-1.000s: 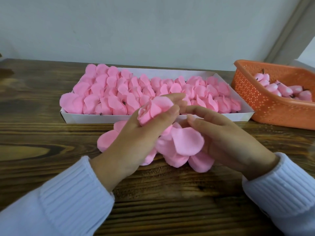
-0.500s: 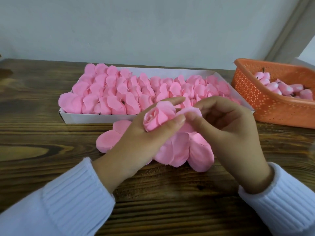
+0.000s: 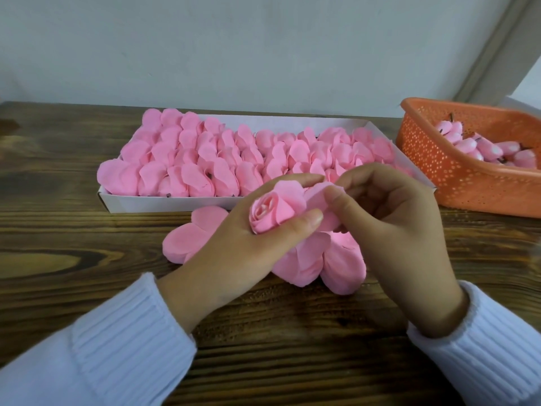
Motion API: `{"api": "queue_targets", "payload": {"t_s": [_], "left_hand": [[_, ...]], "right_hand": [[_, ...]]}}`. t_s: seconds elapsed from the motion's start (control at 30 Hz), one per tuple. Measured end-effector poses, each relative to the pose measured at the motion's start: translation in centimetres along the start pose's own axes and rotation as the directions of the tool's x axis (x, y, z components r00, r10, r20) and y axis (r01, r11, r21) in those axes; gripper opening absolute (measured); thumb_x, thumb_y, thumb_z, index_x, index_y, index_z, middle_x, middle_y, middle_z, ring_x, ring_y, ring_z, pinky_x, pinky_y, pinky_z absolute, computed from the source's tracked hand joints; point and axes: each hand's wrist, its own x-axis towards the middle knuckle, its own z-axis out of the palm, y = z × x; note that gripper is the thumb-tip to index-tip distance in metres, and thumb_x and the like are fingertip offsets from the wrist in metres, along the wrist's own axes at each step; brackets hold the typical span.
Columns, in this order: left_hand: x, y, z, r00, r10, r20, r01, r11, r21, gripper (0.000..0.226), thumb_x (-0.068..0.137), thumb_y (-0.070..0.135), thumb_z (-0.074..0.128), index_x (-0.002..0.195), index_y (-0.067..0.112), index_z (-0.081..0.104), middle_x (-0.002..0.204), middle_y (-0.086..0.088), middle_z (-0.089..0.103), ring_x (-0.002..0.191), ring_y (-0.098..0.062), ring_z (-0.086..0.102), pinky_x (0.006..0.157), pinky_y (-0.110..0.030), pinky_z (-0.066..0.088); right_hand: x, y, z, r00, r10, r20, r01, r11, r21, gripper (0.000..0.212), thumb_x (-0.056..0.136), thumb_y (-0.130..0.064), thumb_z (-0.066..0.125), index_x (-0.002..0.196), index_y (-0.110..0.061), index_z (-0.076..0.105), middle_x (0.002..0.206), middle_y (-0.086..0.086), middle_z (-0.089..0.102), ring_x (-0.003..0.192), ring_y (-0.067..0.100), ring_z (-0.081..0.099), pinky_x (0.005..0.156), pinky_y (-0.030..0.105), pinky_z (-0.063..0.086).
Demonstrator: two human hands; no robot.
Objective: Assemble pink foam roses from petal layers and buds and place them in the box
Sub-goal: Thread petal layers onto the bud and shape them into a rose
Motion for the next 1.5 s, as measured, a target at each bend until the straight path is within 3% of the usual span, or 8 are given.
{"api": "queue_targets", "payload": {"t_s": [0.37,0.5,0.67,0.87,1.0,1.13,1.33,1.5], "left_hand": [[0.1,-0.3,-0.2,0.994,0.028,-0.103,-0.009,0.984,0.181,0.018,0.087,0.03,0.06,0.073,0.035,0.069,0.065,0.02,0.064,0.063,0.008,0.058,0.057,-0.005,0.042],[0.2,-0.6,-0.5,0.983,-0.014,-0.181,0.026,0.997,0.069,0.028,0.077,0.055,0.061,0.071,0.029,0.069,0.08,-0.006,0.067,0.08,-0.022,0.064,0.076,-0.036,0.054],[0.2,-0.1,0.0,0.99,-0.071,-0.119,0.048,0.982,-0.184,0.033,0.075,0.058,0.062,0.064,0.027,0.063,0.062,0.005,0.058,0.058,-0.004,0.059,0.055,-0.016,0.051],[0.0,-0.5,0.4,0.993,-0.083,-0.08,0.064,0.973,-0.224,0.04,0.069,0.061,0.069,0.073,0.022,0.066,0.093,-0.022,0.061,0.099,-0.041,0.062,0.094,-0.061,0.047],[-0.1,-0.3,0.0,0.997,-0.07,-0.021,0.065,0.982,-0.179,0.039,0.064,0.05,0.081,0.089,0.021,0.072,0.096,-0.019,0.069,0.101,-0.035,0.067,0.092,-0.048,0.053],[-0.3,0.1,-0.6,0.987,-0.026,0.158,0.036,0.997,-0.061,0.004,0.073,0.036,0.076,0.07,0.036,0.073,0.058,0.014,0.068,0.058,0.013,0.061,0.058,-0.005,0.048],[0.0,0.2,-0.6,0.966,-0.049,0.254,0.057,0.998,-0.026,0.019,0.078,0.021,0.066,0.097,0.023,0.068,0.109,0.015,0.064,0.105,-0.006,0.063,0.087,-0.02,0.049],[-0.2,0.2,-0.2,0.992,-0.013,0.126,0.012,1.0,0.009,0.028,0.087,0.02,0.057,0.098,-0.005,0.062,0.075,0.023,0.068,0.061,0.016,0.06,0.06,0.003,0.041]], "right_hand": [[-0.4,-0.2,0.3,0.99,-0.119,0.075,0.107,0.984,0.145,0.007,0.085,-0.007,0.062,0.088,-0.013,0.062,0.077,-0.001,0.067,0.071,0.008,0.065,0.067,0.018,0.05],[-0.3,0.1,0.3,0.99,-0.008,0.142,-0.029,0.966,0.259,0.021,0.077,-0.002,0.058,0.096,-0.012,0.053,0.091,-0.003,0.062,0.088,0.006,0.063,0.077,0.022,0.049],[-0.3,0.5,0.9,0.941,0.125,0.314,-0.204,0.951,0.231,0.046,0.069,-0.011,0.071,0.108,-0.011,0.047,0.104,-0.008,0.063,0.099,0.01,0.061,0.088,0.03,0.048],[-0.7,-0.1,1.7,0.938,0.127,0.322,-0.27,0.852,0.449,0.048,0.069,-0.001,0.073,0.107,-0.006,0.044,0.084,0.003,0.071,0.077,0.01,0.067,0.069,0.023,0.054],[-0.5,-0.1,1.4,0.915,0.166,0.366,-0.345,0.793,0.502,0.043,0.072,0.002,0.066,0.109,-0.001,0.045,0.082,0.006,0.073,0.076,0.014,0.07,0.068,0.023,0.056],[0.0,0.1,0.7,0.835,0.192,0.516,-0.465,0.747,0.475,0.044,0.077,0.008,0.063,0.117,0.006,0.045,0.091,0.017,0.067,0.085,0.026,0.065,0.076,0.033,0.057],[0.4,0.2,0.1,0.757,0.208,0.62,-0.537,0.737,0.409,0.039,0.073,0.005,0.06,0.111,-0.005,0.055,0.099,0.014,0.064,0.09,0.023,0.065,0.081,0.03,0.056],[0.7,0.2,-0.2,0.753,0.229,0.617,-0.541,0.748,0.383,0.047,0.071,-0.009,0.068,0.116,-0.009,0.057,0.11,0.014,0.066,0.101,0.026,0.065,0.09,0.034,0.054]]}}
